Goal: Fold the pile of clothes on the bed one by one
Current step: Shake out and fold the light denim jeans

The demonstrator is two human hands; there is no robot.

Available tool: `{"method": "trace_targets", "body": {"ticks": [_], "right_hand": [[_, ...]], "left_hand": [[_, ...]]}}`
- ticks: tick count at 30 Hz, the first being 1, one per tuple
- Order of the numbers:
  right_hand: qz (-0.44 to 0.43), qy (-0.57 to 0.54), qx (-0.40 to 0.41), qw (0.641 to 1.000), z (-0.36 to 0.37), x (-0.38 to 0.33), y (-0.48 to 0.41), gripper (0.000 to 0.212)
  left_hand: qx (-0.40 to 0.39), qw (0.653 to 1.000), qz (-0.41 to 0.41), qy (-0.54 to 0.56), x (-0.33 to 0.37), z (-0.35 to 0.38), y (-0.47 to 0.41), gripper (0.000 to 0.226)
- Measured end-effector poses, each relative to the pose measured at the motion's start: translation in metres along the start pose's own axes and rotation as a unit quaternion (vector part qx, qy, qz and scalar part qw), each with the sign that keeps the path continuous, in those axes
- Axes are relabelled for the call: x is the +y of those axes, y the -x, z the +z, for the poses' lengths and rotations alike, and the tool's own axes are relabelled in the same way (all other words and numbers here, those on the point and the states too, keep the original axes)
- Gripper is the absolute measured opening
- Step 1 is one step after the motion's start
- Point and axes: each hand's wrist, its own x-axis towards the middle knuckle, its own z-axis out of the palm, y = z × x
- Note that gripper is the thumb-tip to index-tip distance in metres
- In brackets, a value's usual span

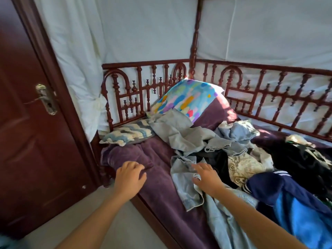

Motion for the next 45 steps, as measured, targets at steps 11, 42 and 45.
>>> {"method": "trace_targets", "body": {"ticks": [11,42,45], "right_hand": [[0.015,-0.003,-0.127,0.992,0.086,-0.079,-0.113,0.052],[0.387,-0.092,-0.052,0.916,0.094,0.007,-0.252,0.055],[0.381,-0.112,-0.072,0.915,0.103,0.005,-0.288,0.058]], "left_hand": [[-0.052,0.995,-0.064,0.054,-0.128,0.053,-0.088,0.030],[-0.190,0.951,0.237,0.057,-0.110,0.185,-0.405,0.034],[-0.215,0.951,0.219,0.033,-0.128,0.204,-0.418,0.033]]}}
